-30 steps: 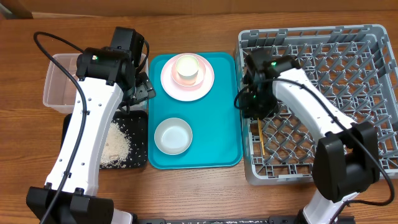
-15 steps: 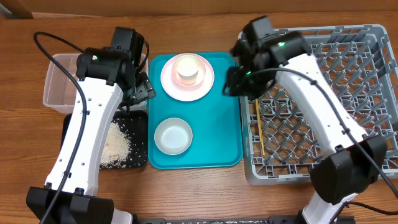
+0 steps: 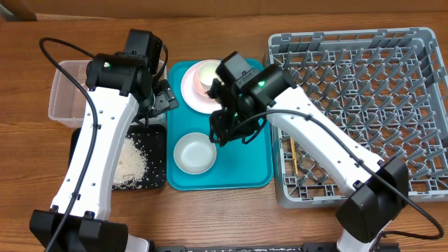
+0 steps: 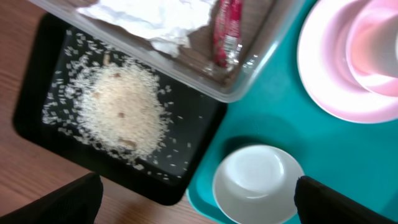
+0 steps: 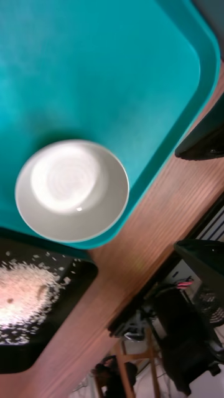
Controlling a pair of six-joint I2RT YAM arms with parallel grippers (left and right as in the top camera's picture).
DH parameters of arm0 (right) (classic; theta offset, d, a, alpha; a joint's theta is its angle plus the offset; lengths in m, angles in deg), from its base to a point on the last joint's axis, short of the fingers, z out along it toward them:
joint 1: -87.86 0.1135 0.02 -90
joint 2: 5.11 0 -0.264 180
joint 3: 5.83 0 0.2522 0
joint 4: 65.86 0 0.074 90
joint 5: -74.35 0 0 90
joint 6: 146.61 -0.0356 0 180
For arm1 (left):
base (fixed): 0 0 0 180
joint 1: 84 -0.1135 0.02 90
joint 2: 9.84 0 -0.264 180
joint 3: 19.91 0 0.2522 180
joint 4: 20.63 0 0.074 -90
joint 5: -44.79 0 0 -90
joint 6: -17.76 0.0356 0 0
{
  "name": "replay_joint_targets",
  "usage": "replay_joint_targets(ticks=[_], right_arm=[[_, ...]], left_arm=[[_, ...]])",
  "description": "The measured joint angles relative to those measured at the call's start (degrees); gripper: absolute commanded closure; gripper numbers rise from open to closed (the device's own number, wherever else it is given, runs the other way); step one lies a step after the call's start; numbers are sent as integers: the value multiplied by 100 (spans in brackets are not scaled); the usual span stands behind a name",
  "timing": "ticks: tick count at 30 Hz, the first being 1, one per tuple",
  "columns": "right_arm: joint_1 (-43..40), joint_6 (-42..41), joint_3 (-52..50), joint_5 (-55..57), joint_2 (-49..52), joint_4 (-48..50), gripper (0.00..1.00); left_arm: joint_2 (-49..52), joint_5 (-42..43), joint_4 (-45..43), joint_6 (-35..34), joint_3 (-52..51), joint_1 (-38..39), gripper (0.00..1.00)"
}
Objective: Sort waste into correct bins and load items into the dishwasher
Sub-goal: 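Swing the right gripper left over the white bowl on the teal tray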
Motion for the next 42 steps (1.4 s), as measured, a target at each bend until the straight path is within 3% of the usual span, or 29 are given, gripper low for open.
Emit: replay_joint_targets(ticks=[6,15,20,30,42], right_arm=[[385,-293,-4,210,0,278,57],[1200,-704,-7,975,0,894,57],[1598,-920,-72,1659,0,1403,58],[2205,-1067,-1180,2647,0,3053,73],[2258,-1069,-2131,2907,0,4085,74]], left_arm=[[0,175,225,-37,7,-472,0],[0,249,597,-149,37,-3088,0],[0,356,619,-168,39,-3770,0],[0,437,603,-168,44,-4072,0],[0,474,597,-168,50,-4072,0]])
